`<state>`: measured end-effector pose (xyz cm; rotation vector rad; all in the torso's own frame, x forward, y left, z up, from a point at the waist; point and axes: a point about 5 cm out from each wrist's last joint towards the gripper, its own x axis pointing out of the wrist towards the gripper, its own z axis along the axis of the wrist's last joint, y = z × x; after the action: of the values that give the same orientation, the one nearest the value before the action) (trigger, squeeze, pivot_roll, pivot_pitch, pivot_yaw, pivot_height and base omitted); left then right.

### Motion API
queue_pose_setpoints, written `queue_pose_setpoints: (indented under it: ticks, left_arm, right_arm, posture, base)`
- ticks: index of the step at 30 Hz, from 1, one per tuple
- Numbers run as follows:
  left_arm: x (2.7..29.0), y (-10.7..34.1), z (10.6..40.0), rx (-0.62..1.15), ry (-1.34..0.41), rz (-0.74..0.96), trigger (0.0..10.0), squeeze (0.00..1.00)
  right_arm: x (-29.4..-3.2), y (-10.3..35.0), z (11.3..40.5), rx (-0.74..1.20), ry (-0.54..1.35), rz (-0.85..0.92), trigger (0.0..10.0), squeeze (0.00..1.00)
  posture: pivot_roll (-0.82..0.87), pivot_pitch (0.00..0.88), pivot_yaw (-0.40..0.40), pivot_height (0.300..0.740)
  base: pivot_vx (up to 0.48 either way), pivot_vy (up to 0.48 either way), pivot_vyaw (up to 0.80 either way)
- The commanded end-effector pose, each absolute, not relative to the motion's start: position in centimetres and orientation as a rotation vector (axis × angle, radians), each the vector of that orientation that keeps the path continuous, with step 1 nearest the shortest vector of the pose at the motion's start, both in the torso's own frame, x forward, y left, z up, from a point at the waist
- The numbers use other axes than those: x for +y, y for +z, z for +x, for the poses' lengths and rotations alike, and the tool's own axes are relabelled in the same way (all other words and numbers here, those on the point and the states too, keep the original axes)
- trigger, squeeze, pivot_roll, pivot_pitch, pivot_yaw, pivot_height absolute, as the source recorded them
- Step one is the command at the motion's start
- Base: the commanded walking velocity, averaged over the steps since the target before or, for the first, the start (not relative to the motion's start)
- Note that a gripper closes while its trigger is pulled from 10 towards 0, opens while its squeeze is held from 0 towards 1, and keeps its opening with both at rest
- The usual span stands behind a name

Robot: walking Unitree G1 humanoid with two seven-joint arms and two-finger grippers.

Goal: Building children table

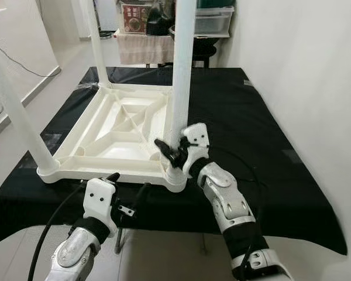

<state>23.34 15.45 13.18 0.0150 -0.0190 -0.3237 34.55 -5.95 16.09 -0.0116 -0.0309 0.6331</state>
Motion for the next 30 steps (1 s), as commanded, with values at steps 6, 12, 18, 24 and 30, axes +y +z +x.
queue_pose_setpoints:
  ticks: [6, 12, 18, 24, 30]
  left_arm:
    - [15.3, 12.8, 23.4, 0.003, -0.325, 0.010, 10.0, 0.00]
    - [15.2, 12.6, 23.6, 0.007, -0.327, 0.009, 10.0, 0.00]
    - [15.1, 12.4, 23.6, 0.012, -0.331, 0.009, 10.0, 0.00]
    - [15.0, 12.2, 23.6, 0.017, -0.334, 0.008, 10.0, 0.00]
    - [14.9, 12.1, 23.6, 0.018, -0.336, 0.006, 10.0, 0.00]
  right_arm:
    - [-6.4, 18.5, 36.8, -0.038, 0.920, -0.015, 10.0, 0.00]
    - [-7.2, 19.3, 37.5, -0.005, 1.105, -0.066, 10.0, 0.00]
    - [-7.0, 19.3, 37.5, 0.043, 1.222, -0.100, 10.0, 0.00]
    - [-7.2, 19.8, 37.7, 0.059, 1.286, -0.065, 8.8, 0.00]
    - [-7.5, 19.9, 37.7, 0.043, 1.306, -0.019, 0.0, 0.00]
  posture:
    - [0.03, 0.064, -0.033, 0.740]
    - [0.04, 0.049, -0.033, 0.740]
    - [0.04, 0.039, -0.033, 0.740]
    - [0.05, 0.030, -0.034, 0.740]
    - [0.05, 0.024, -0.031, 0.740]
  base:
    - [0.000, 0.000, 0.00]
    - [0.000, 0.000, 0.00]
    - [0.000, 0.000, 0.00]
    - [0.000, 0.000, 0.00]
    - [0.000, 0.000, 0.00]
